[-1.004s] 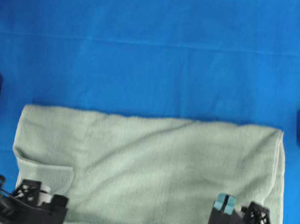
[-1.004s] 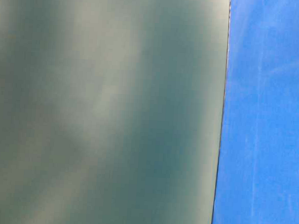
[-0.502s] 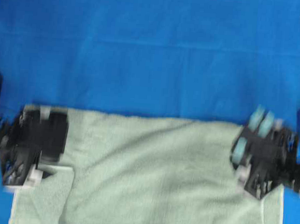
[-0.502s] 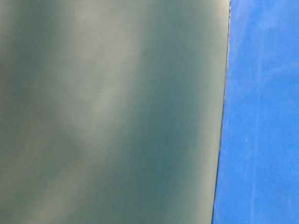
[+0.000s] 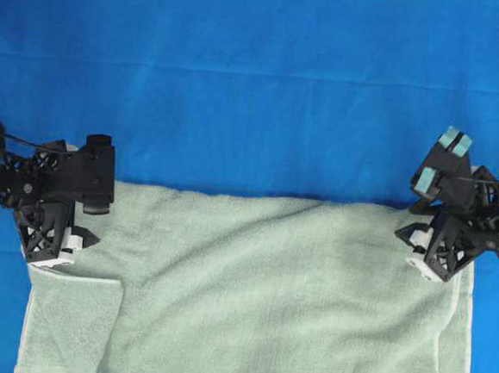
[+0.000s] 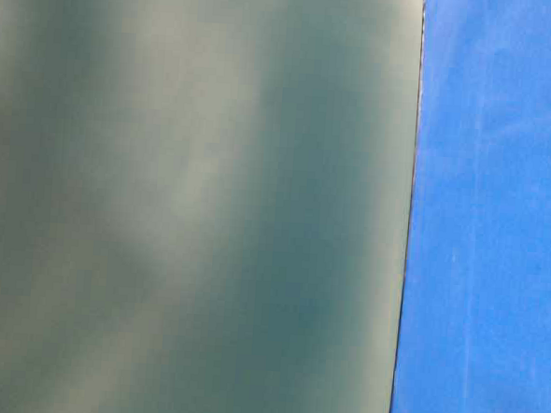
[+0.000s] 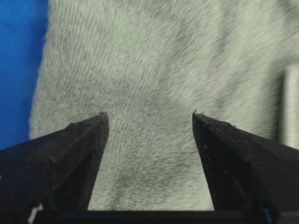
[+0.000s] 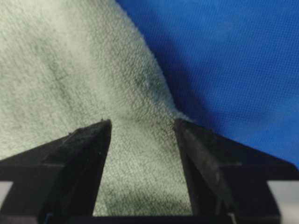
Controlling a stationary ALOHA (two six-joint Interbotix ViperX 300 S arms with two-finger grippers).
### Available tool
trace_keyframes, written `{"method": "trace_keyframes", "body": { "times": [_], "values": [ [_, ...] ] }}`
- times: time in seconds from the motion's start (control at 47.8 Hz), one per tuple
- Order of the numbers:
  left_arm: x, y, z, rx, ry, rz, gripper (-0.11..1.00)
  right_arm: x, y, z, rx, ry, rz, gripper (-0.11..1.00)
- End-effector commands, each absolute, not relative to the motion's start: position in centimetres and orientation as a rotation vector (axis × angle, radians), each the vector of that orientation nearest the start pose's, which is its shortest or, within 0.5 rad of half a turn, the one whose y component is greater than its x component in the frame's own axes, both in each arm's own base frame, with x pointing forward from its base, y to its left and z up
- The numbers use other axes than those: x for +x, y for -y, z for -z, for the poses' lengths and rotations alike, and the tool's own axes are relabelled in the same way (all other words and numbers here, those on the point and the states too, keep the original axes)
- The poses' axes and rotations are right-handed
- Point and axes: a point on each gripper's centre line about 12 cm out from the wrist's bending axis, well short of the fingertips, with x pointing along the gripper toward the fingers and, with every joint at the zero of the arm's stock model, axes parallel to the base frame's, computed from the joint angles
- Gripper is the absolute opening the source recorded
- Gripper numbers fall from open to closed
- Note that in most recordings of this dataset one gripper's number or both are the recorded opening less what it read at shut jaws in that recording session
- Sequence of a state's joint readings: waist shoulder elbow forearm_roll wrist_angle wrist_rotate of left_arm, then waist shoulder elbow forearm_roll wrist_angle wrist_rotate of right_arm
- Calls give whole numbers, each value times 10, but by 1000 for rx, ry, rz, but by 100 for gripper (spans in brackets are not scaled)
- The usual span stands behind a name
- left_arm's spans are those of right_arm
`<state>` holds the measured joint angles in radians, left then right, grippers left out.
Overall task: Fold a bath towel.
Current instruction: 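Release the corners and grasp the folded edge's left and right ends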
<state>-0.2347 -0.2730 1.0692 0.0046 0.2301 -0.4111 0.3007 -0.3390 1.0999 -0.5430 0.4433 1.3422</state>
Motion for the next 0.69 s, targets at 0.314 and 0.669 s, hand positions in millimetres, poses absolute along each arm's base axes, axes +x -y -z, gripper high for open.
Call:
{"method": "trace_keyframes", "body": {
  "times": [0.314, 0.669],
  "values": [
    [241, 38, -92, -272, -1113, -83, 65, 211, -31, -95, 428, -1127, 461, 59],
    [237, 41, -91, -281, -1131, -85, 10, 206, -28, -95, 425, -1151, 512, 9]
  ]
}}
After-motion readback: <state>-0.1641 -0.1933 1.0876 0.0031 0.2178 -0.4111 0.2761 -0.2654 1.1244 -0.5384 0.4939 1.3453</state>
